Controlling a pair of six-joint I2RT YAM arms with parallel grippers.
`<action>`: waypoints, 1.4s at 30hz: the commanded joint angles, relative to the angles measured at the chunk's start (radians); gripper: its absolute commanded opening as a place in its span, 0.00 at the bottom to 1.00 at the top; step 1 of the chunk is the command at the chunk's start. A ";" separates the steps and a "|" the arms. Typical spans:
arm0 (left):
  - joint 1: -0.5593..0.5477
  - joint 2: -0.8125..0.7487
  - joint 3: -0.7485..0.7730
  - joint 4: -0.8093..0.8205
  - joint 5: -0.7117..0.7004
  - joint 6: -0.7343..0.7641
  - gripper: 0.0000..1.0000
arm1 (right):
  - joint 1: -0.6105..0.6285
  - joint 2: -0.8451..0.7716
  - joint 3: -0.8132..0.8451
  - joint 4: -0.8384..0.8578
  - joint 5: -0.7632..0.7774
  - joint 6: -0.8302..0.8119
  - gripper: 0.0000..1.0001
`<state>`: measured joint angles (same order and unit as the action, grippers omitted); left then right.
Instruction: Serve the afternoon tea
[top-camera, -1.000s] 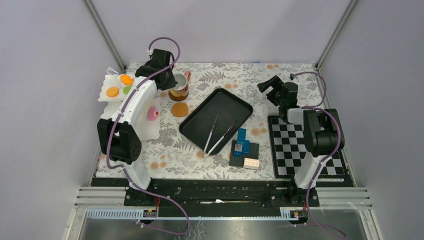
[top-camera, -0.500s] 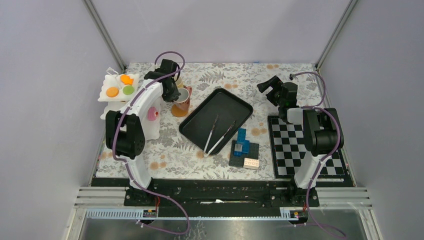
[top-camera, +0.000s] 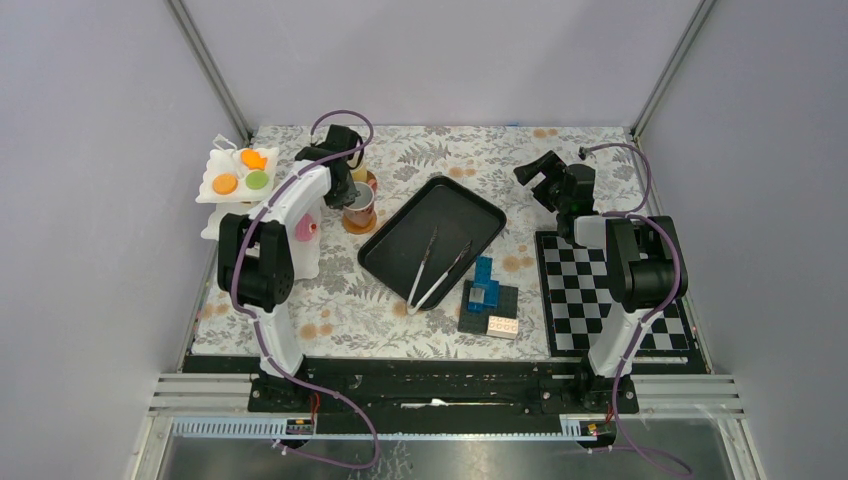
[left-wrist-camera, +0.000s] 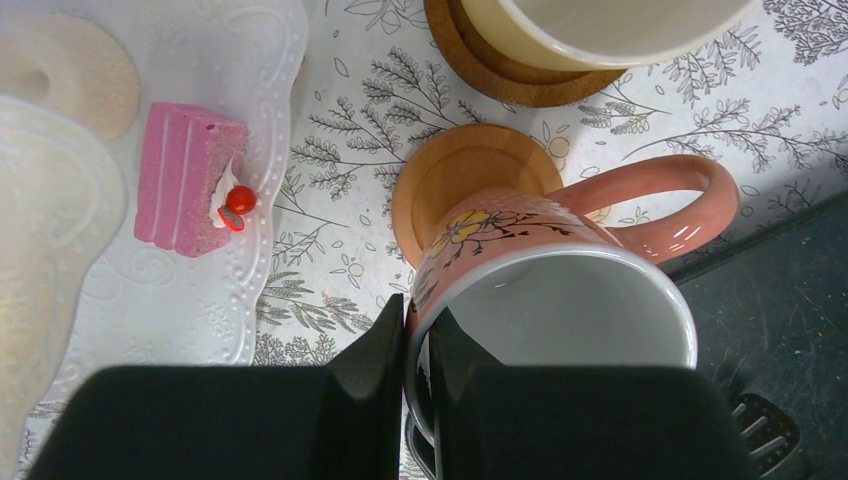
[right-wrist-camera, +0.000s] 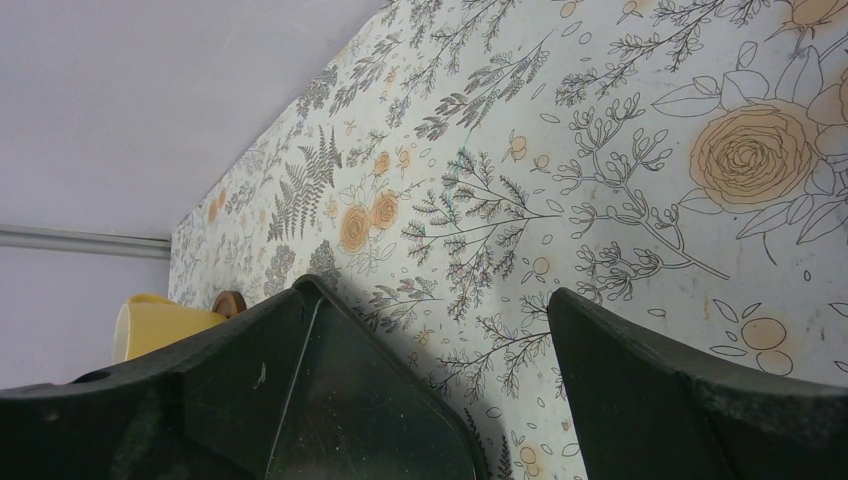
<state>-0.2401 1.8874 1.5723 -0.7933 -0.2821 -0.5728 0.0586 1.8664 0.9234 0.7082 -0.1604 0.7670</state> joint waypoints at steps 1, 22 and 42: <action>0.005 -0.012 0.011 0.063 -0.054 0.007 0.00 | -0.005 0.002 0.037 0.023 -0.019 0.002 0.98; 0.005 -0.004 -0.024 0.066 -0.082 -0.006 0.47 | -0.005 -0.018 0.037 0.008 -0.013 -0.017 0.98; -0.324 -0.371 0.060 0.148 0.216 0.152 0.86 | 0.073 -0.812 0.073 -1.012 0.151 -0.471 0.98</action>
<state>-0.4519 1.6958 1.6798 -0.7624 -0.1982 -0.4747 0.1230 1.2934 1.0595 -0.0444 0.0174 0.4217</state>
